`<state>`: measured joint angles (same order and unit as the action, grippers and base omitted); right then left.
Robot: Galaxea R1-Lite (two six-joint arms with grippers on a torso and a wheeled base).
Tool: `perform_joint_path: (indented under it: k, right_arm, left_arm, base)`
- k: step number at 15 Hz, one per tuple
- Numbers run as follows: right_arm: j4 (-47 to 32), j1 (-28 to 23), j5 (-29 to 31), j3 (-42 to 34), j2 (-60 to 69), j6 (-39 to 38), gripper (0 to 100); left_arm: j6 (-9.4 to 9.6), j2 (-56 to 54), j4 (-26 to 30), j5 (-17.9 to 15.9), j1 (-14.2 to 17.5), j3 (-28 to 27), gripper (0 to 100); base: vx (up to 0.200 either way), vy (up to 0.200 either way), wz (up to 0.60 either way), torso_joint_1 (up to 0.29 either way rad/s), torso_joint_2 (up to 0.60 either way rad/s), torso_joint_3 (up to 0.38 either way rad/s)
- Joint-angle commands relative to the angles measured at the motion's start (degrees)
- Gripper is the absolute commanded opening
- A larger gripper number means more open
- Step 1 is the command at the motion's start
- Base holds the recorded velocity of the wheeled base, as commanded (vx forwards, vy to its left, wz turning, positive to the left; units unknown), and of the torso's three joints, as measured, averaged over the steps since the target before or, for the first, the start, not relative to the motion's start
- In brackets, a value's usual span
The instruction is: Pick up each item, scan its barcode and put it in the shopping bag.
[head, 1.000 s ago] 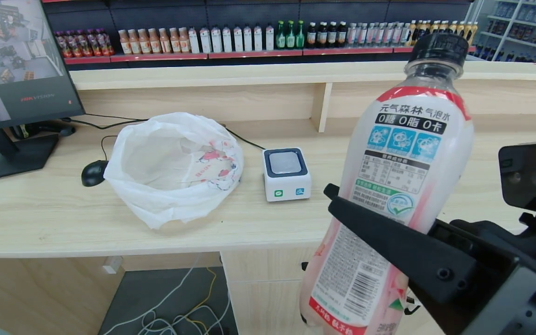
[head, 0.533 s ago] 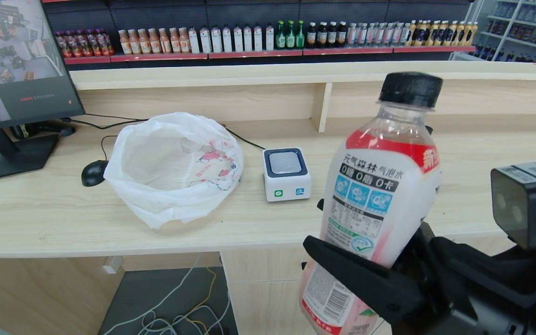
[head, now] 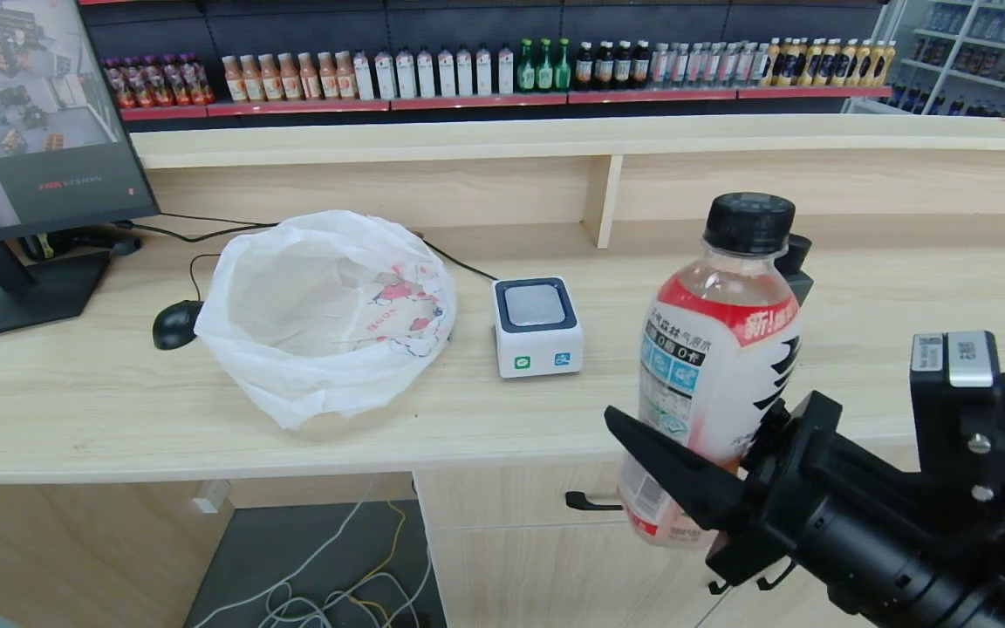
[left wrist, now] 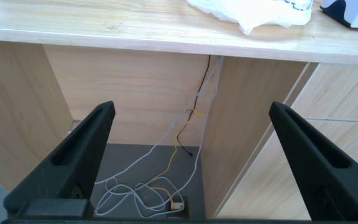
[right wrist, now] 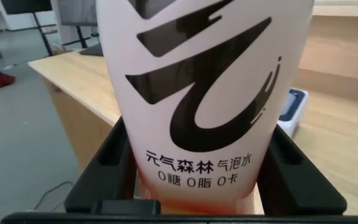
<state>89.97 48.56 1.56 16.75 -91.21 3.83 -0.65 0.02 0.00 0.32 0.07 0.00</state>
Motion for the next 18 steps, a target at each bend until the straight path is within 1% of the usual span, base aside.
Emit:
perform_joint_path:
  k: [1, 2, 3, 5, 6, 7, 9, 10, 11, 13, 15, 18]
  right_arm:
    - [0.03, -2.76, 0.81, 0.04, -0.11, 1.53, 0]
    - [0.03, -3.64, 0.81, 0.21, -0.20, 1.89, 0]
    - [0.03, -5.75, 0.81, 0.48, -0.46, 2.24, 0]
    - [0.03, -6.37, 0.72, 0.56, -0.55, 1.97, 0]
    - [0.03, -7.86, 0.81, 0.56, -0.81, 2.50, 0]
    - [0.03, -9.00, 1.43, 1.80, -1.25, 3.47, 0]
    - [0.03, -10.32, 6.00, 5.93, -2.39, 3.82, 0]
    - [0.03, -11.20, 7.05, 6.72, -2.66, 3.82, 0]
    - [0.03, -13.05, 7.23, 7.86, -3.27, 3.82, 0]
    - [0.03, -15.16, 7.32, 9.44, -3.80, 3.82, 0]
    - [0.03, -16.56, 7.40, 10.94, -4.24, 3.73, 0]
    - [0.03, -16.74, 7.49, 11.99, -4.41, 3.73, 0]
  left_arm:
    - [-0.06, -0.02, 0.00, 0.03, 0.01, 0.00, 100]
    - [-0.06, -0.02, 0.00, 0.03, 0.01, 0.00, 100]
    - [-0.06, -0.02, 0.00, 0.03, 0.01, 0.00, 100]
    - [-0.06, -0.02, 0.00, 0.03, 0.01, 0.00, 100]
    - [0.03, -0.02, 0.00, 0.03, 0.01, 0.00, 100]
    - [0.03, -0.02, 0.00, 0.03, 0.01, 0.00, 100]
    - [-0.06, -0.02, 0.00, 0.03, 0.01, 0.00, 100]
    - [-0.06, -0.02, 0.00, 0.03, 0.01, 0.00, 100]
    - [0.03, -0.02, 0.00, 0.03, 0.01, 0.00, 100]
    - [-0.14, -0.02, 0.00, 0.03, 0.01, 0.00, 100]
    - [-0.14, -0.02, 0.00, 0.03, 0.01, 0.00, 100]
    - [-0.14, -0.02, 0.00, 0.03, 0.01, 0.00, 100]
  base:
    - [0.000, 0.000, 0.00, 0.000, 0.00, 0.000]
    - [0.000, 0.000, 0.00, 0.000, 0.00, 0.000]
    - [0.000, 0.000, 0.00, 0.000, 0.00, 0.000]
    - [0.000, 0.000, 0.00, 0.000, 0.00, 0.000]
    - [0.000, 0.000, 0.00, 0.000, 0.00, 0.000]
    - [0.000, 0.000, 0.00, 0.000, 0.00, 0.000]
    - [0.000, 0.000, 0.00, 0.000, 0.00, 0.000]
    - [0.000, 0.000, 0.00, 0.000, 0.00, 0.000]
    - [0.000, 0.000, 0.00, 0.000, 0.00, 0.000]
    - [0.000, 0.000, 0.00, 0.000, 0.00, 0.000]
    - [0.000, 0.200, 0.00, 0.002, 0.00, 0.000]
    - [0.000, 0.200, 0.00, 0.007, 0.01, 0.002]
